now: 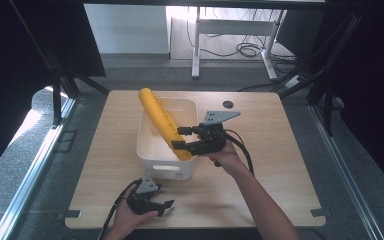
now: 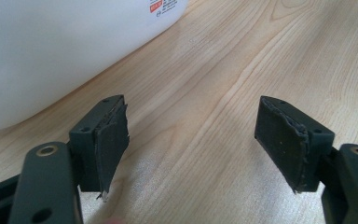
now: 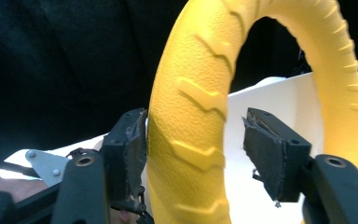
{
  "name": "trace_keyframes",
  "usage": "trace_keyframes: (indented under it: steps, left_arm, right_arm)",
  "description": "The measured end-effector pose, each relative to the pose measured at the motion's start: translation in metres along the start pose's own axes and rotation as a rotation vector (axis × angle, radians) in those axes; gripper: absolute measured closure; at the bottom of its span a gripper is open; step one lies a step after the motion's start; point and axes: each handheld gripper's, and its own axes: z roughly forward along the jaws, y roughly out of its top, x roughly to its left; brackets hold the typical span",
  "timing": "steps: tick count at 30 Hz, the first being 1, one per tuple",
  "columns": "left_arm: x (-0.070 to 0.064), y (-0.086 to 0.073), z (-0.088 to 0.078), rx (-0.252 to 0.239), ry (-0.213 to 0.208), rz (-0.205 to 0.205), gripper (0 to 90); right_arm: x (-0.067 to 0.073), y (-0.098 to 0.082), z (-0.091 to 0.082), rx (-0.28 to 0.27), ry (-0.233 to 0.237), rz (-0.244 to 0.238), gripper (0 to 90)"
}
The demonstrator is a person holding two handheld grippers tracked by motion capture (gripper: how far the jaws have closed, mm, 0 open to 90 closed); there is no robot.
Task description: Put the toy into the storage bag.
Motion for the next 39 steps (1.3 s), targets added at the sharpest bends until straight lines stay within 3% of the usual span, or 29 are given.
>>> trace_keyframes:
  steps: [11,15,16,17,19,22,25,28,34,39]
  left_arm:
    - [0.0,0.0,-0.001,-0.003,0.003,-0.002,25.8]
    - [0.0,0.0,-0.002,-0.009,0.004,-0.007,25.8]
    - [0.0,0.001,-0.002,-0.01,0.006,-0.008,25.8]
    - [0.0,0.001,-0.002,-0.009,0.005,-0.008,25.8]
    - [0.0,0.001,-0.001,-0.006,0.005,-0.006,25.7]
    - [0.0,0.001,-0.001,-0.001,0.008,-0.002,25.7]
    - [-0.001,0.001,-0.001,-0.003,0.008,-0.003,25.7]
    - [-0.001,0.001,-0.001,-0.004,0.01,-0.005,25.7]
    - [0.0,0.001,-0.002,-0.006,0.011,-0.007,25.8]
    - [0.0,0.001,-0.001,-0.003,0.009,-0.01,25.7]
  right_arm:
    - [0.005,-0.005,-0.021,-0.033,-0.028,-0.006,36.8]
    - [0.006,-0.013,-0.037,-0.027,-0.1,-0.022,36.5]
    - [0.006,-0.013,-0.037,-0.027,-0.1,-0.022,36.5]
    - [0.006,-0.02,-0.047,-0.026,-0.135,-0.021,36.6]
    - [0.005,-0.022,-0.051,-0.026,-0.148,-0.022,36.6]
    - [0.003,-0.036,-0.069,-0.028,-0.211,-0.011,36.9]
    - [0.001,-0.043,-0.078,-0.031,-0.238,-0.001,37.0]
    - [-0.001,-0.059,-0.094,-0.015,-0.294,0.008,37.1]
    - [-0.004,-0.082,-0.112,0.022,-0.359,0.041,37.1]
    - [-0.006,-0.1,-0.117,0.047,-0.394,0.072,37.5]
